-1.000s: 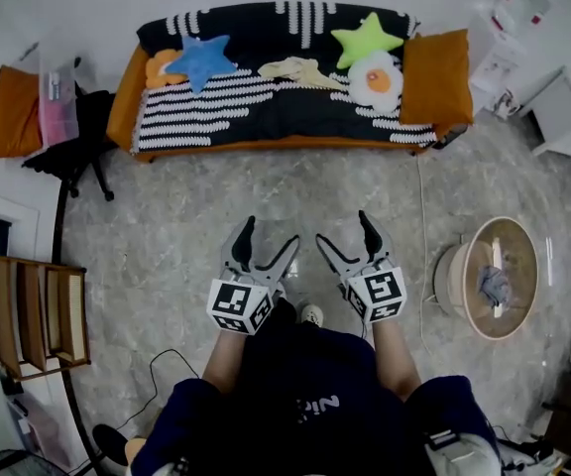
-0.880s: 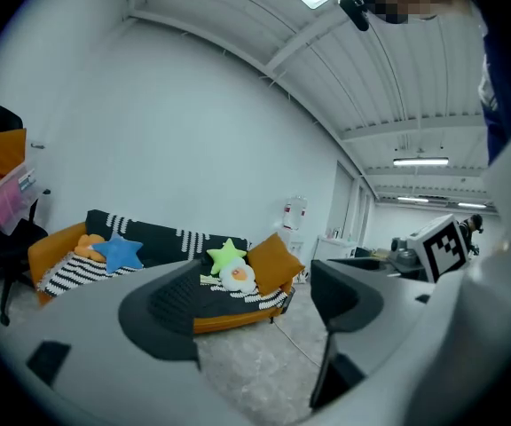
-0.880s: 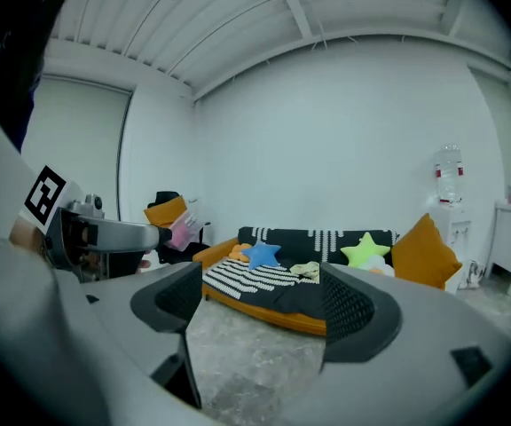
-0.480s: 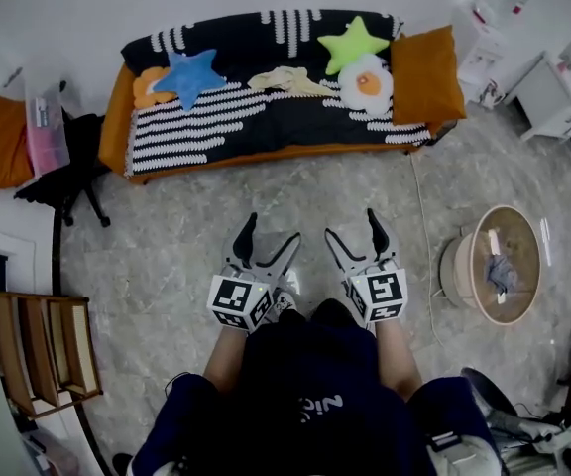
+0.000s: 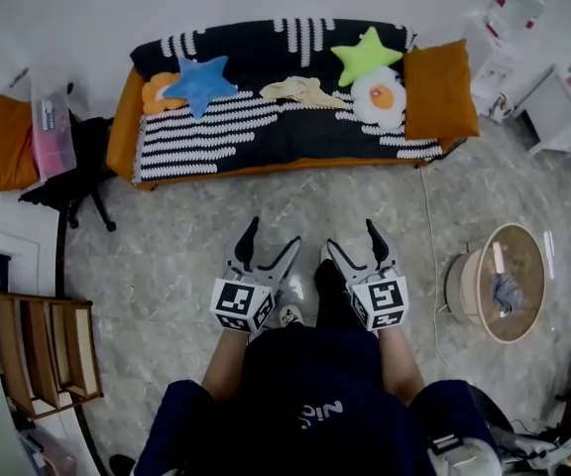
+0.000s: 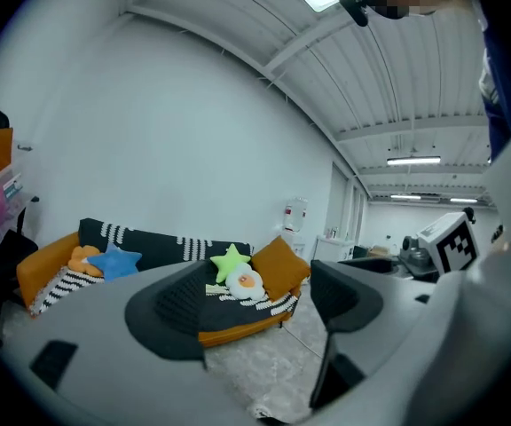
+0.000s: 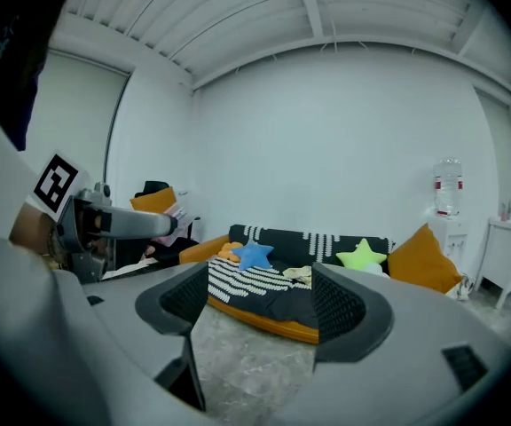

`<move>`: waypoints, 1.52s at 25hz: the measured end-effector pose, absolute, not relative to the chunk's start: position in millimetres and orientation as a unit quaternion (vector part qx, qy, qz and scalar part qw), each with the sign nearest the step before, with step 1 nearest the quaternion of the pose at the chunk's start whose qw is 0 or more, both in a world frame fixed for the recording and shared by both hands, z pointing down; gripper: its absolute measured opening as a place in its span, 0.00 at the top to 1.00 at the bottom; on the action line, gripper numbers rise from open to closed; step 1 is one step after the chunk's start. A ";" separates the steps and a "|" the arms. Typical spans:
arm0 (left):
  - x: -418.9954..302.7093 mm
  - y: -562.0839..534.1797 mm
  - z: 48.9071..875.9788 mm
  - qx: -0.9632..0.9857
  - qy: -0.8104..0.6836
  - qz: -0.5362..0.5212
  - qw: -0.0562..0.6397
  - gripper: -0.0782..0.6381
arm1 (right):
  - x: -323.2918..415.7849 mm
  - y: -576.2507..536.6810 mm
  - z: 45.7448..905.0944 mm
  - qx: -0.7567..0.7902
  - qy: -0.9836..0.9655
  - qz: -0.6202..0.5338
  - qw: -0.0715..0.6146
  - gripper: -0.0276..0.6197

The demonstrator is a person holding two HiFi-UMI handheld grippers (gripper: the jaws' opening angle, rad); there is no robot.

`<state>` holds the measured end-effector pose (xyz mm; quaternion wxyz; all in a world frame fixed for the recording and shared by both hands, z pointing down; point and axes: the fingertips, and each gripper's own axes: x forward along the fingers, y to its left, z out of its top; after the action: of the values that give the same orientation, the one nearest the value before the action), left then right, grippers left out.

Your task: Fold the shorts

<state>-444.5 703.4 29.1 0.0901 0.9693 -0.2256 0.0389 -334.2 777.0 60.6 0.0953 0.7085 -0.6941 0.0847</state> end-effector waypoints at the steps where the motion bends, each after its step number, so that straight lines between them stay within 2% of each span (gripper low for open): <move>1: -440.5 694.9 27.6 0.969 -0.230 0.039 0.086 0.38 | -332.7 769.5 63.7 0.701 -0.702 0.086 0.096 0.41; 9: -410.5 623.0 27.9 0.949 -0.295 0.033 0.111 0.38 | -292.2 692.3 68.4 0.655 -0.743 0.073 0.121 0.41; 20: -302.8 558.7 37.9 0.937 -0.324 0.055 0.118 0.38 | -180.7 599.5 60.9 0.623 -0.769 0.068 0.129 0.44; 31: -217.8 539.1 60.1 0.937 -0.311 0.086 0.131 0.38 | -106.3 573.5 72.5 0.617 -0.770 0.083 0.141 0.45; 38: -204.6 528.0 69.5 0.937 -0.303 0.102 0.139 0.38 | -89.4 570.8 82.0 0.626 -0.760 0.099 0.140 0.46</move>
<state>-204.6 528.0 69.5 0.1385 0.9375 -0.3027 0.1018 -89.4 570.8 82.0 0.1400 0.6265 -0.7604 0.0985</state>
